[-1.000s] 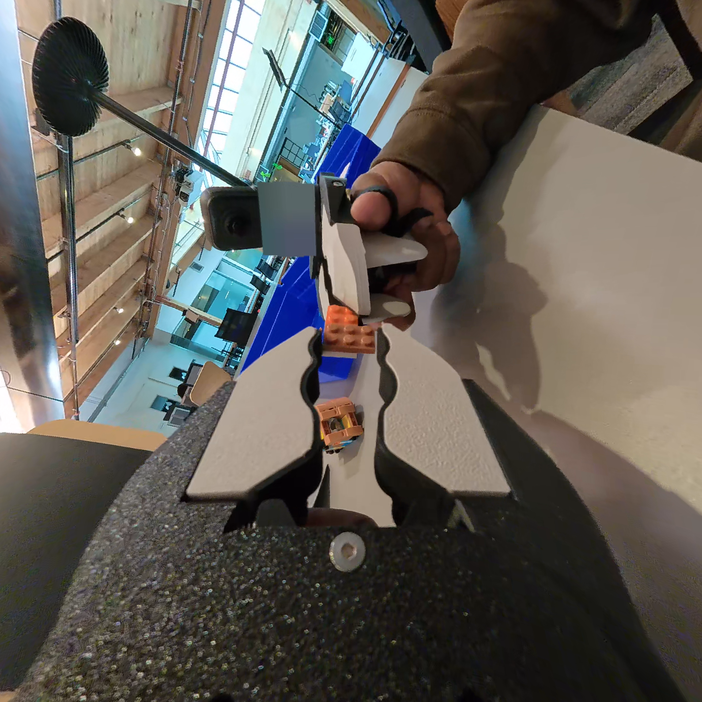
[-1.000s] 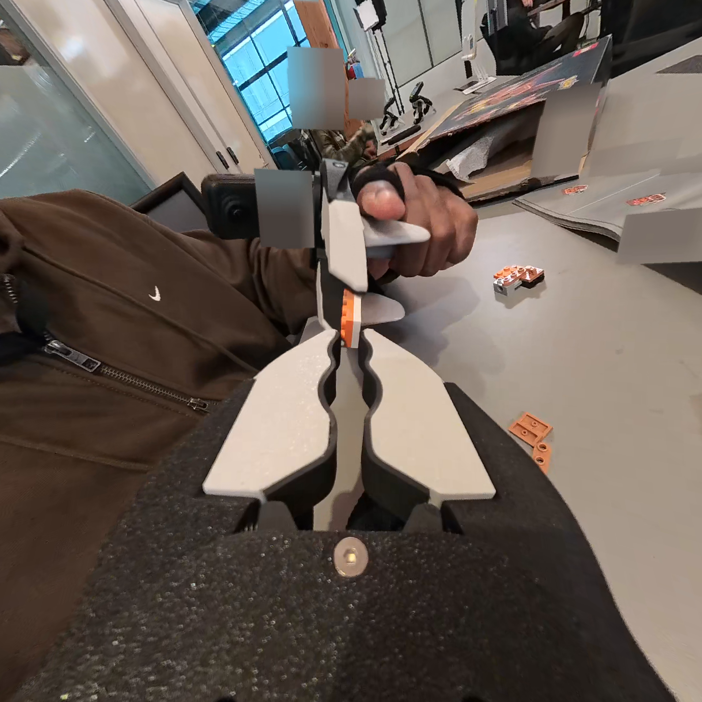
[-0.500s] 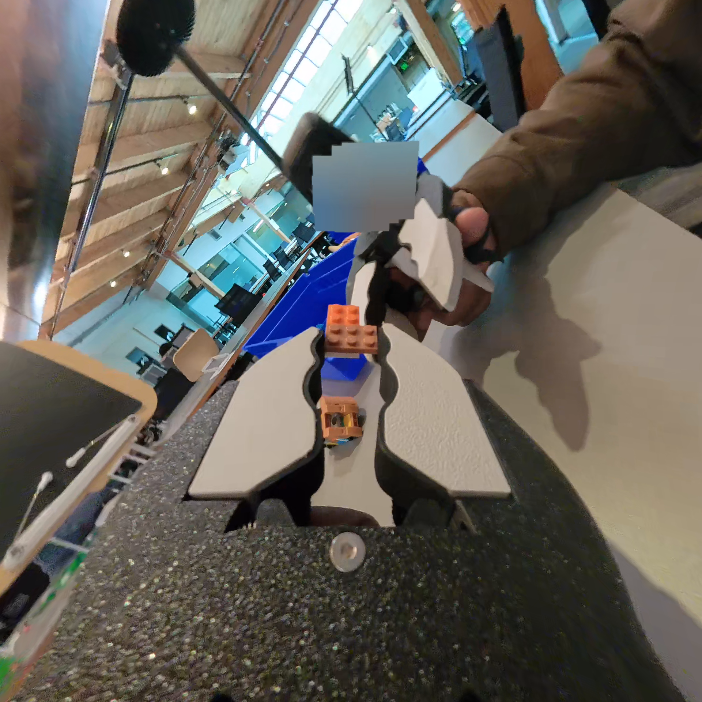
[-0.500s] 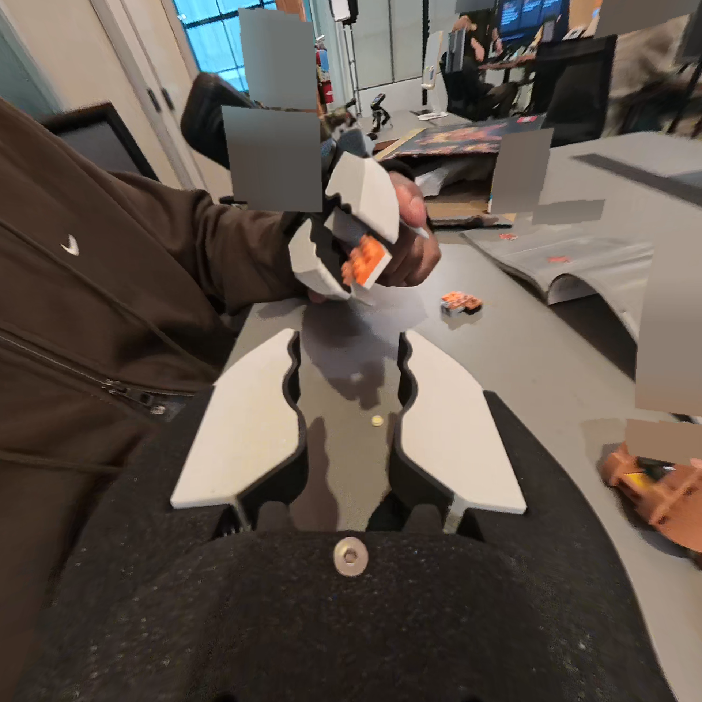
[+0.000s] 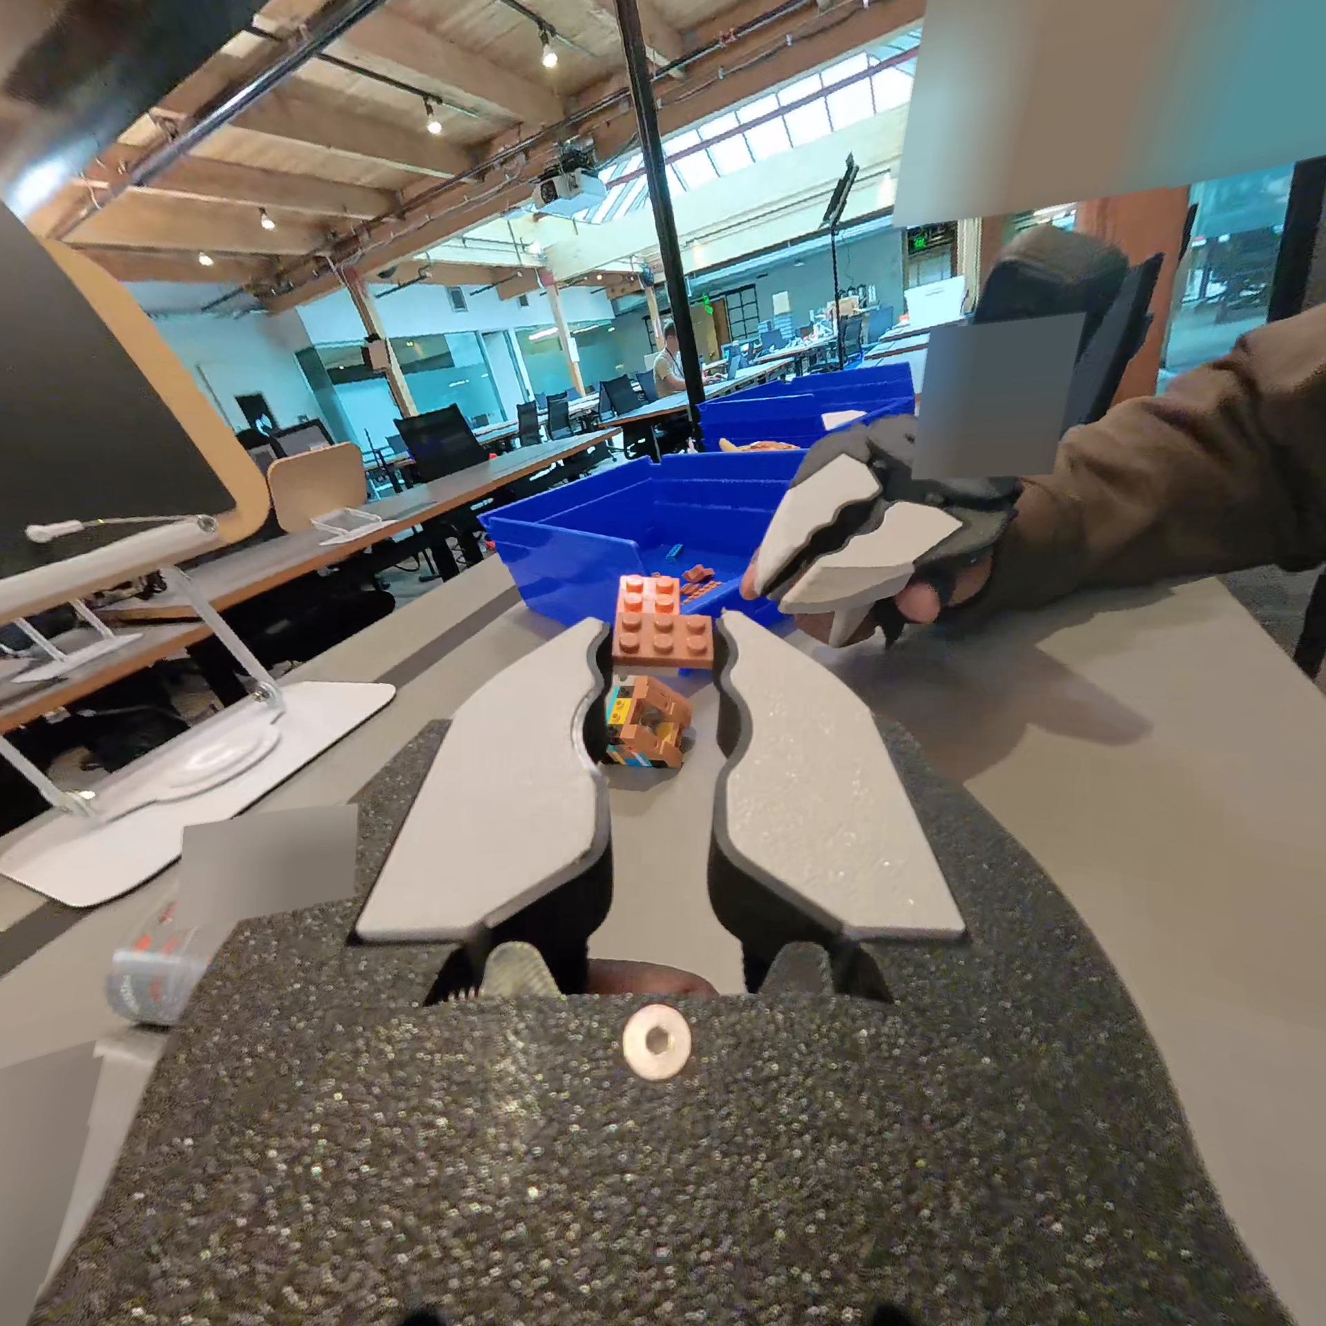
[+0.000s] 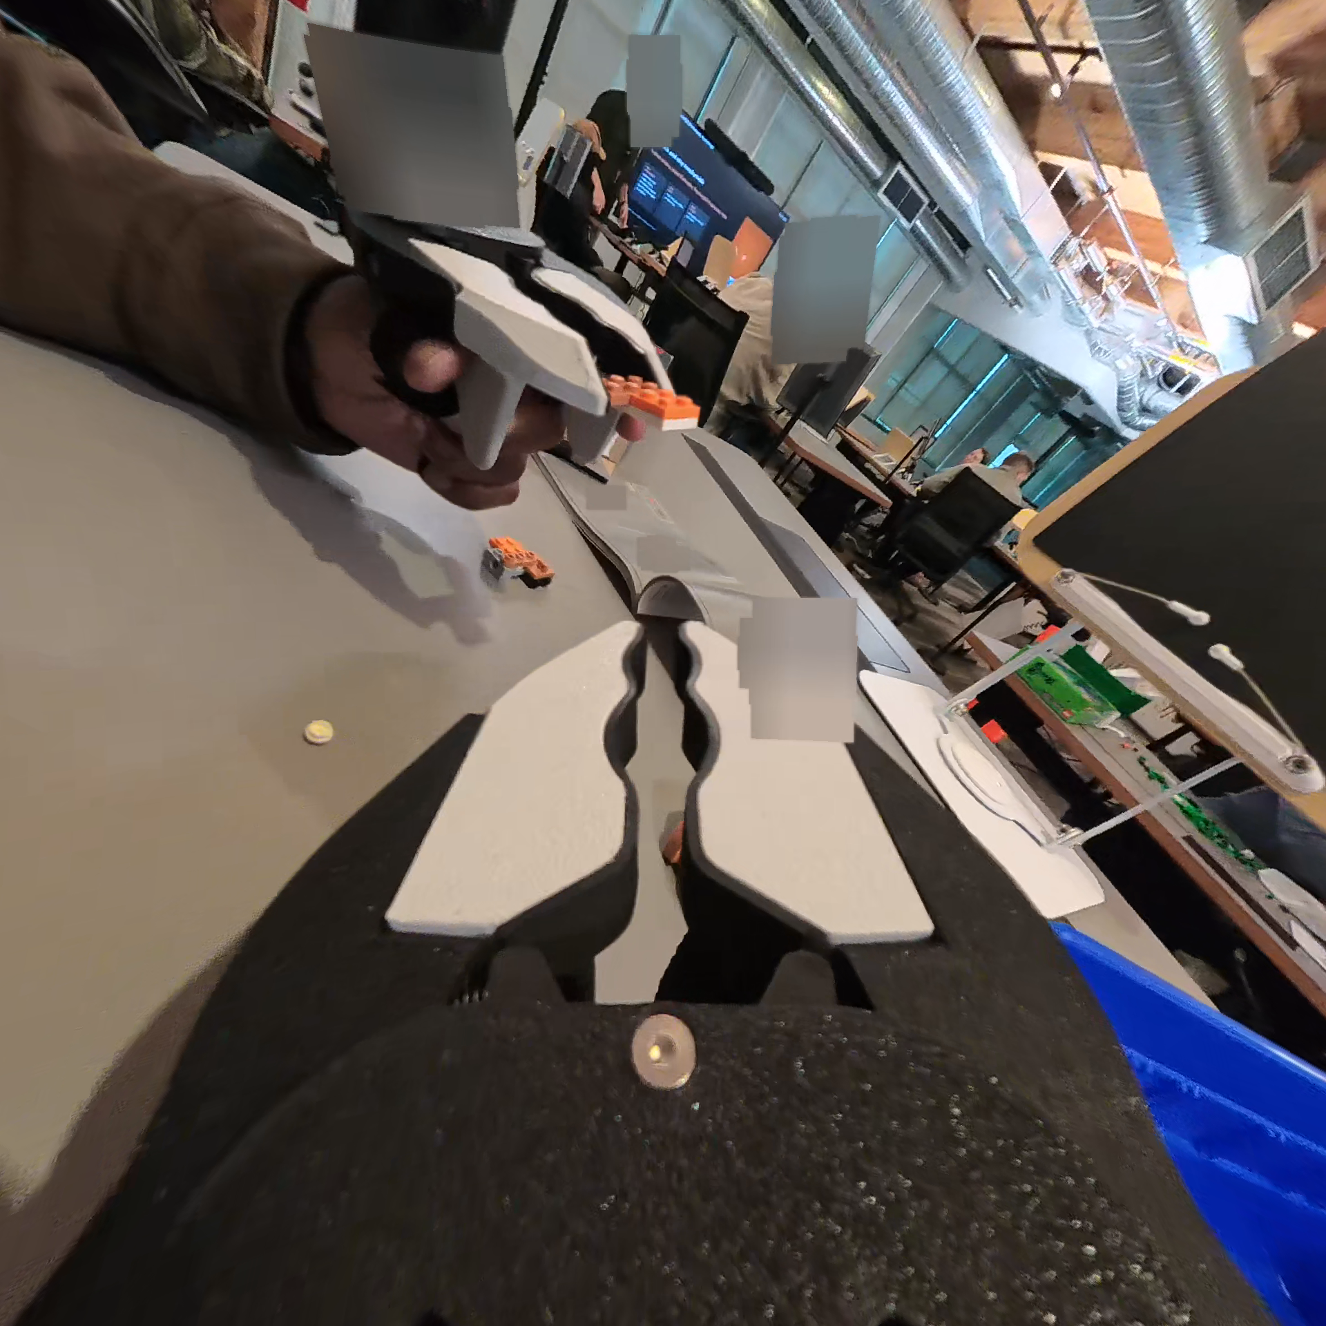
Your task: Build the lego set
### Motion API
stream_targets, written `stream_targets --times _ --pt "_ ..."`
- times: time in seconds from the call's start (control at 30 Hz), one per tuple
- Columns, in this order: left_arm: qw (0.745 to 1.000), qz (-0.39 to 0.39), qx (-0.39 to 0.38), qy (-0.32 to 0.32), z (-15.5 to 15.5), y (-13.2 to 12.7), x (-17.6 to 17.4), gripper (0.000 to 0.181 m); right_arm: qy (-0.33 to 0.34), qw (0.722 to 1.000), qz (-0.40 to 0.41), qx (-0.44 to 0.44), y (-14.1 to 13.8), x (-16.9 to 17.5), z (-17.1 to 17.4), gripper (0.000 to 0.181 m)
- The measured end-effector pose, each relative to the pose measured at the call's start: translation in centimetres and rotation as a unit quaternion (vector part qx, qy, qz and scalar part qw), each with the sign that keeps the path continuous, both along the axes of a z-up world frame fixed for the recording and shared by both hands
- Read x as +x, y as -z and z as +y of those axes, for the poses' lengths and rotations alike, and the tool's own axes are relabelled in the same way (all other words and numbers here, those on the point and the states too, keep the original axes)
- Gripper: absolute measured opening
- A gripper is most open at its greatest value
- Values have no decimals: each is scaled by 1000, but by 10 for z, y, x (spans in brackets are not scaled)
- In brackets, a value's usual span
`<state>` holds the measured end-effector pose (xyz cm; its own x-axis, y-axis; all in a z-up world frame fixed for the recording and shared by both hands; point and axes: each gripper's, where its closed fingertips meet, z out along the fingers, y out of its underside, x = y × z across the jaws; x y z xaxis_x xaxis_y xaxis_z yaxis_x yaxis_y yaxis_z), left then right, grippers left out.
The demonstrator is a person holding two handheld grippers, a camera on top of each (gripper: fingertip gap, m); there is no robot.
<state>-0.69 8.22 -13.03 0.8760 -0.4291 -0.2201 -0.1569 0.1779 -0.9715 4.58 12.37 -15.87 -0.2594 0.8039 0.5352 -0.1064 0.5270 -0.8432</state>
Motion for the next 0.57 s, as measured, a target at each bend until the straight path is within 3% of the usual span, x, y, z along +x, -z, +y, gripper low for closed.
stream_targets --times 0.07,0.57 --pt "1000 -7 -6 4 3 4 -1 26 1 1000 10 9 3 -1 3 0" --pt "998 -51 -34 3 11 18 -4 26 -7 997 -38 -73 13 1 1 0"
